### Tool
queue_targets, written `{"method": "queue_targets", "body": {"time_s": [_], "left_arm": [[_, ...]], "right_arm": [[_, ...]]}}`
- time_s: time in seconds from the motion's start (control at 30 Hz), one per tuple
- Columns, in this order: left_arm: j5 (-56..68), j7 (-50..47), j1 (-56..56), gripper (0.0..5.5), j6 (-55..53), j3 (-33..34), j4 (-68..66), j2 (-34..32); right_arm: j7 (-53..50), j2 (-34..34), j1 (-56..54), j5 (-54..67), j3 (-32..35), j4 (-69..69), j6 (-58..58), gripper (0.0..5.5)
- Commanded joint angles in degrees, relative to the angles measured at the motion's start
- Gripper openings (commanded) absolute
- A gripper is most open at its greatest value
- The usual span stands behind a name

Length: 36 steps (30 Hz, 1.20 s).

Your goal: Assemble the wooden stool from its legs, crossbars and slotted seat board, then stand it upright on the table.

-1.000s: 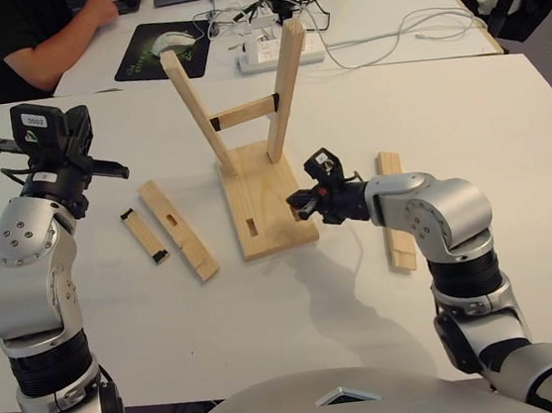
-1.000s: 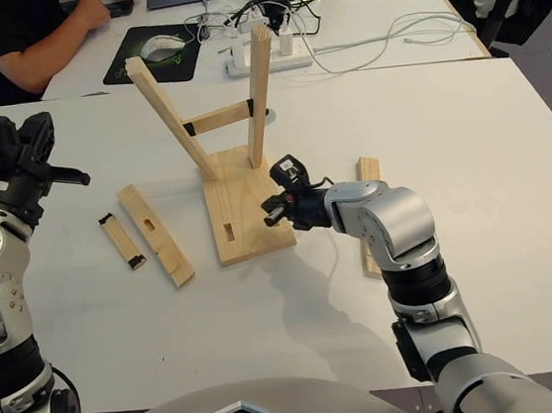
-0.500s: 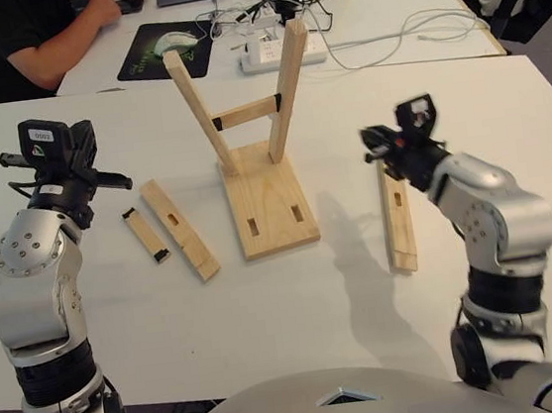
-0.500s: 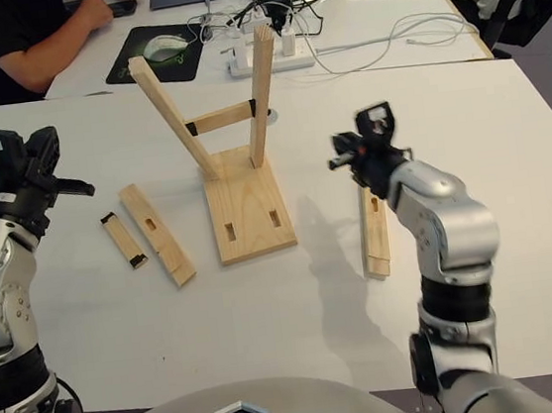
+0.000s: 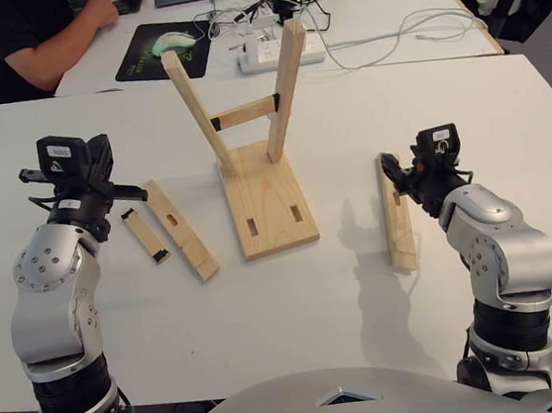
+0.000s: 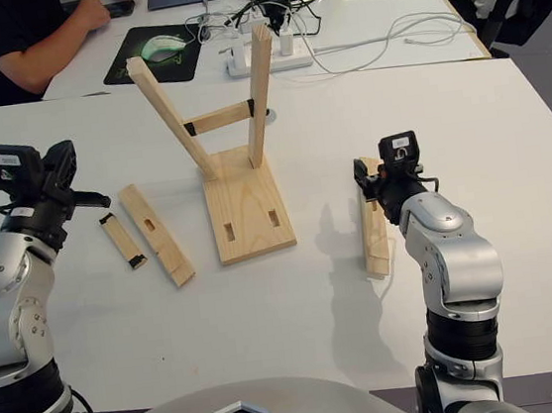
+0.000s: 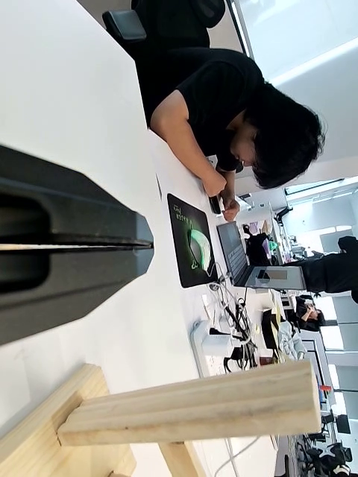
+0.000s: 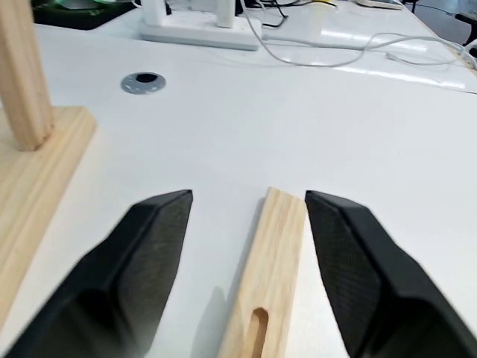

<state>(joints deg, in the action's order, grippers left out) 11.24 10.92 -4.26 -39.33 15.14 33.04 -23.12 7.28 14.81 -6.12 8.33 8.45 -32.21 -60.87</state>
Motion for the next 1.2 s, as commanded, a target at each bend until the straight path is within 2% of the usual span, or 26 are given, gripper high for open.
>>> {"method": "queue_targets", "body": {"time_s": [0.03, 0.27, 0.43, 0.77, 1.03, 1.2], "left_arm": [[0.36, 0.71, -1.89, 0.00, -0.86, -0.74, -0.93, -0.75], [0.46, 1.38, -4.21, 0.00, -1.37, -0.98, -2.08, -1.31], [0.46, 1.59, -4.43, 0.00, -1.64, -0.75, -1.93, -1.36], [0.00, 1.50, -5.60, 0.00, -0.69, -0.66, -2.54, -1.58], [-0.71, 2.22, -6.14, 0.00, -0.02, 0.39, -5.06, -3.88], [-1.12, 1.29, -4.04, 0.00, -3.03, -0.46, -6.79, -3.38]], "right_arm": [[-1.86, -2.23, 2.55, 0.12, 0.75, 0.30, -3.23, 3.47], [-3.68, -5.35, 3.41, 0.23, 3.14, 1.47, -9.27, 4.60], [-3.29, -5.12, 3.15, 0.12, 2.08, 2.21, -10.91, 4.65], [-3.64, -4.49, 0.59, -0.89, -0.86, 7.12, -9.41, 3.23], [-6.48, -10.33, -2.70, -1.36, -2.18, 11.21, -7.13, 2.13], [-8.78, -14.34, -4.19, -1.33, -1.18, 13.84, -5.05, 2.07]]}}
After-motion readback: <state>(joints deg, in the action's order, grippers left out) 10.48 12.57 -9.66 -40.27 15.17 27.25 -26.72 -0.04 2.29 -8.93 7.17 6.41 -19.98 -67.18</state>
